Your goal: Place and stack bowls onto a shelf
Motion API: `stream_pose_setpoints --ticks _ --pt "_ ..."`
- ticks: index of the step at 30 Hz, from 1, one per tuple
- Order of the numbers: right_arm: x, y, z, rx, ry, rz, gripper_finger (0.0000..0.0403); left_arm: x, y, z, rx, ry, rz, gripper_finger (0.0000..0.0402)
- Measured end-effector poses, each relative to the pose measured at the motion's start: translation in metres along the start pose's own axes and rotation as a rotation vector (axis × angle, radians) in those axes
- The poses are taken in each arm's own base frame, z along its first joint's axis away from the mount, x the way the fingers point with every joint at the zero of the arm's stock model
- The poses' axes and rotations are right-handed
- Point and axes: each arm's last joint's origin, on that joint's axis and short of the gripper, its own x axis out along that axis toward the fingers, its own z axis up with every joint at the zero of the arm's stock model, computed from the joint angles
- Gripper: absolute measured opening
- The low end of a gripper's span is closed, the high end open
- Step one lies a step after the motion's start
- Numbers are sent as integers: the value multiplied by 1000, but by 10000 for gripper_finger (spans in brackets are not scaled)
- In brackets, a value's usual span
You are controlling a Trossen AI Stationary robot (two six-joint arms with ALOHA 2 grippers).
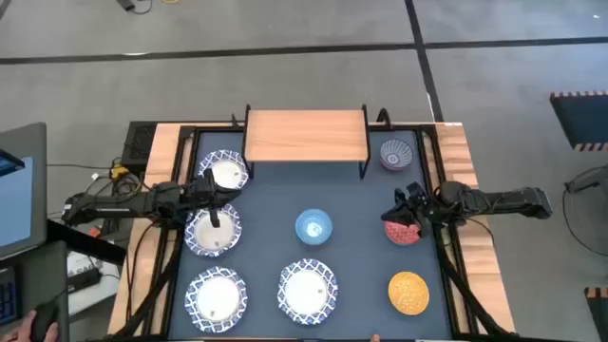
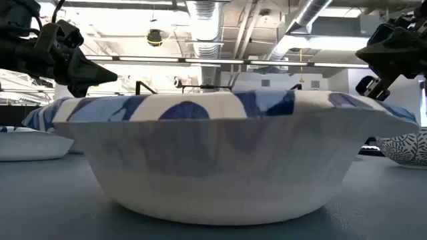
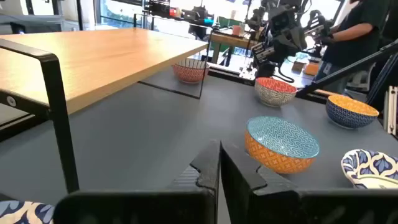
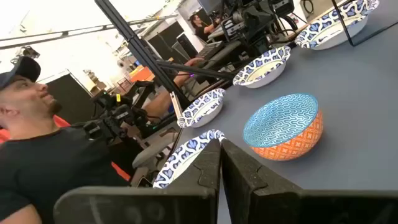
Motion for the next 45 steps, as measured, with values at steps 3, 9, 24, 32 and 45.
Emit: stream_pose_setpoints --ticks 3,9,24,32,45 --pt "0 0 0 0 0 0 40 0 0 0 0 0 0 0" --pt "0 0 0 0 0 0 40 0 0 0 0 0 0 0" --pt "0 0 0 0 0 0 40 0 0 0 0 0 1 0" --pt "0 0 0 0 1 0 40 1 2 0 232 -3 66 0" --pt "0 1 0 -42 9 28 40 -3 14 4 690 83 513 0"
